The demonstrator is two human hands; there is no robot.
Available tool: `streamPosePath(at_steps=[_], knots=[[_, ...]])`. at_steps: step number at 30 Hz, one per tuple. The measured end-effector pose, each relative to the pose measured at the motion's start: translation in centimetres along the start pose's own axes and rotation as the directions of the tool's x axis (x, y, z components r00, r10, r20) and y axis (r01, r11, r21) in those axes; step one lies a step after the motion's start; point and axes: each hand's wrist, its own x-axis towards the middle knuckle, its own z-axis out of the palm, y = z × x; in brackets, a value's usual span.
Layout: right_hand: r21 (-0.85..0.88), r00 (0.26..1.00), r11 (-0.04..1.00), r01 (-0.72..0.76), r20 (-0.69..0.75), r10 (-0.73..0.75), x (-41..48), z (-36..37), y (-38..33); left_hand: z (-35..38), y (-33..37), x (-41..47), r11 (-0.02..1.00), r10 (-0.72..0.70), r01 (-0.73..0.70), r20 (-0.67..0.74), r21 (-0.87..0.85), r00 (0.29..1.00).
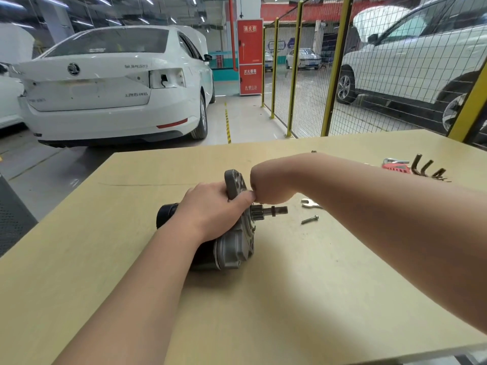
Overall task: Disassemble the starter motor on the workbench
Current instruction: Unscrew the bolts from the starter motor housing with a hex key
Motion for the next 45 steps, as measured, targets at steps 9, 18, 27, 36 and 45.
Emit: streamPosePath(at_steps=[9,18,27,36,45], knots=[[-0.097,0.993,0.995,-0.015,-0.117,0.003,-0.9,-0.5,-0.5,0.7,-0.3,-0.6,0.998,0.030,-0.023,-0.130,0.055,0.991],[-0.035,0.997,0.999,0.027,-0.065,-0.029,-1.3,-0.4,0.1,0.8,-0.4,-0.4,0.998,0.008,-0.001,-0.112,0.062,0.994],[-0.086,0.991,0.996,0.001,-0.130,-0.013,-1.2,-0.3,-1.0,-0.9,0.2,0.9,0.997,-0.072,0.070,0.216,0.018,0.974],[0.074,0.999,0.997,0.009,0.039,-0.012,-1.3,1.1,-0.4,-0.8,0.2,0.0,0.997,-0.074,0.074,0.195,0.010,0.978],[0.000,0.990,0.992,0.122,-0.064,-0.122,-3.3,0.0,-1.4,-0.6,-0.6,-2.8,0.996,0.093,-0.093,-0.039,-0.005,0.995]])
